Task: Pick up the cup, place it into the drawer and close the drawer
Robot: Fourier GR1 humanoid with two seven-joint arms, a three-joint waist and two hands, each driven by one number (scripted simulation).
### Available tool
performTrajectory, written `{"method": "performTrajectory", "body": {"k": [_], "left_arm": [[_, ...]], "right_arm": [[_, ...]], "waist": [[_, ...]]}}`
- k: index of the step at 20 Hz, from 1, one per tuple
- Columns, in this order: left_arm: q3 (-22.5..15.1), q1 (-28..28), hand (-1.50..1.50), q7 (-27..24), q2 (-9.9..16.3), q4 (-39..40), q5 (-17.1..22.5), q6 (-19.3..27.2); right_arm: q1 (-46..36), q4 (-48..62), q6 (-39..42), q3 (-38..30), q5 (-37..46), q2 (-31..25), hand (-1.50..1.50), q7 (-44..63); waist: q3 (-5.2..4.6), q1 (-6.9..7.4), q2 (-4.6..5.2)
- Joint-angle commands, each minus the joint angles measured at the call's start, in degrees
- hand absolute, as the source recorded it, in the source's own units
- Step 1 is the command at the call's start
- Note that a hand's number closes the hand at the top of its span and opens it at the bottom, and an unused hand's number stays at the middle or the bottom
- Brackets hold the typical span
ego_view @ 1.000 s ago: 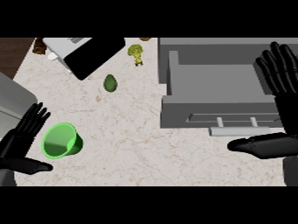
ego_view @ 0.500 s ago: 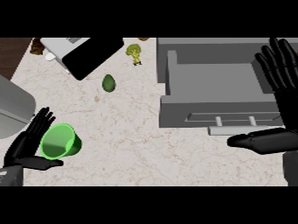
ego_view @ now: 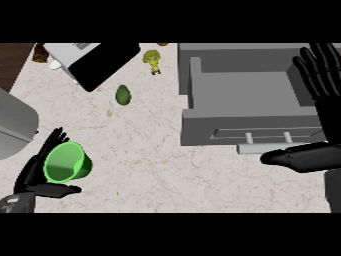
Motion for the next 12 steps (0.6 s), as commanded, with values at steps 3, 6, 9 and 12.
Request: {"method": "performTrajectory", "body": {"k": [3, 6, 9, 12], "left_arm": [[-0.8, -0.6, -1.50, -9.3, 0.4, 2.9, -1.1, -6.4], [-0.4, -2.5, -1.50, -9.9, -0.6, 3.6, -1.1, -3.5], [-1.3, -1.0, -1.50, -11.4, -2.2, 4.0, -1.7, -3.4], [-0.9, -5.3, -1.50, -8.5, -1.7, 4.3, -1.1, -5.4]], "right_arm": [[-0.7, 0.1, 0.3, -0.9, -1.1, -0.6, -1.50, 1.2], [0.8, 2.1, 1.2, -0.5, -0.4, -0.1, -1.50, -2.2], [2.8, -3.5, 1.3, 0.3, -0.8, -0.7, -1.50, 1.2], [-0.5, 2.1, 1.7, -1.2, -0.5, -1.6, -1.50, -1.3]], "waist": [[-0.01, -0.09, 0.00], [-0.06, -0.46, 0.28], [-0.04, -0.62, -0.06], [-0.01, -0.23, 0.17]]}}
